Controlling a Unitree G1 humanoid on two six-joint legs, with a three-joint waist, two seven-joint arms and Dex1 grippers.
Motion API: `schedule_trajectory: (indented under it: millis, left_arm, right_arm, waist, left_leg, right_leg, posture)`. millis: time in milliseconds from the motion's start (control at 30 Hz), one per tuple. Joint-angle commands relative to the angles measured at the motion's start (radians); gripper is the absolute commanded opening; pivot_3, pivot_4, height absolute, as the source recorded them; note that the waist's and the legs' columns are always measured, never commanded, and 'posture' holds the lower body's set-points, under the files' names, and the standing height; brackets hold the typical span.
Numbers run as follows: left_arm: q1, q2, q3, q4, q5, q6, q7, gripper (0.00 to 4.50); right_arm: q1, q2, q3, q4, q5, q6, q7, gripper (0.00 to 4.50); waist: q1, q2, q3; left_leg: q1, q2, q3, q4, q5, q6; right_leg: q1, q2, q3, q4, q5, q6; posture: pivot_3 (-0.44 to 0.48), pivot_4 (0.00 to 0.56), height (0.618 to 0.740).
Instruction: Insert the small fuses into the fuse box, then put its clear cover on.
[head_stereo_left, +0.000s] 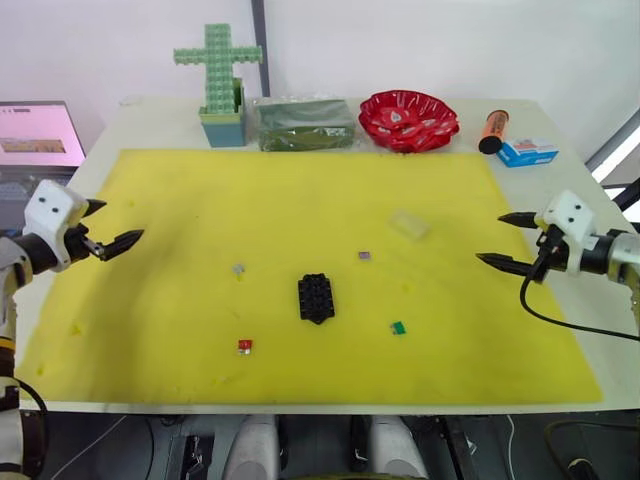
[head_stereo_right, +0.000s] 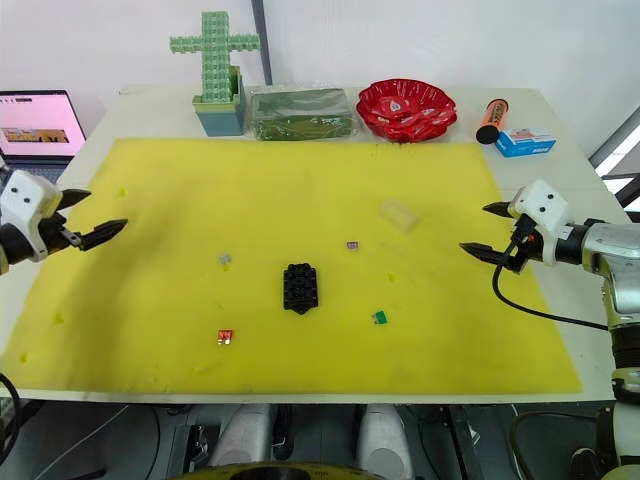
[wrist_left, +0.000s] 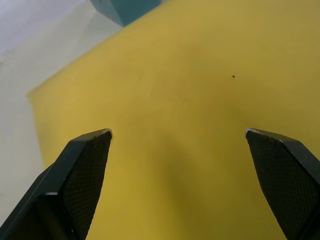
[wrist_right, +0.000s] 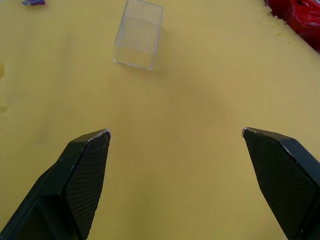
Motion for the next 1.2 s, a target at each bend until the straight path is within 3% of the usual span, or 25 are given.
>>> schedule_trajectory:
  millis: [33,833,1100,1200]
  left_arm:
    - [-0.004,0.002,0.001,0.010,0.017,-0.033,0.005,4.50]
    - [-0.040,0.007,0.009,0.147,0.033,-0.136,-0.024,4.50]
    - [-0.043,0.003,-0.002,0.111,0.044,-0.103,0.001,4.50]
    - [0.011,-0.020,0.024,-0.068,0.017,0.015,0.078,4.50]
  right_arm:
    - [-0.021,-0.013,-0.023,-0.010,0.003,-0.015,0.000,4.48]
    - [-0.001,-0.022,-0.035,-0.012,0.004,0.001,0.002,4.48]
    - [-0.004,-0.020,-0.034,0.002,-0.023,-0.040,-0.036,4.48]
    - [-0.029,0.000,-0.046,0.036,-0.053,-0.118,-0.109,4.48]
  waist:
    - [-0.001,0.000,0.000]
    - [0.000,0.000,0.000]
    - [-0.001,0.000,0.000]
    - [-0.001,0.000,0.000]
  left_leg:
    - [0.000,0.000,0.000,0.000,0.000,0.000]
    - [0.000,0.000,0.000,0.000,0.000,0.000]
    - [0.000,0.000,0.000,0.000,0.000,0.000]
    - [0.000,0.000,0.000,0.000,0.000,0.000]
  right_leg:
    - [0.000,0.000,0.000,0.000,0.000,0.000]
    - [0.000,0.000,0.000,0.000,0.000,0.000]
    - [0.000,0.000,0.000,0.000,0.000,0.000]
    - [0.000,0.000,0.000,0.000,0.000,0.000]
  posture:
    - [0.000,0.150,0.740]
    - [0.000,0.150,0.740]
    - [0.000,0.150,0.740]
    - [0.000,0.150,0.740]
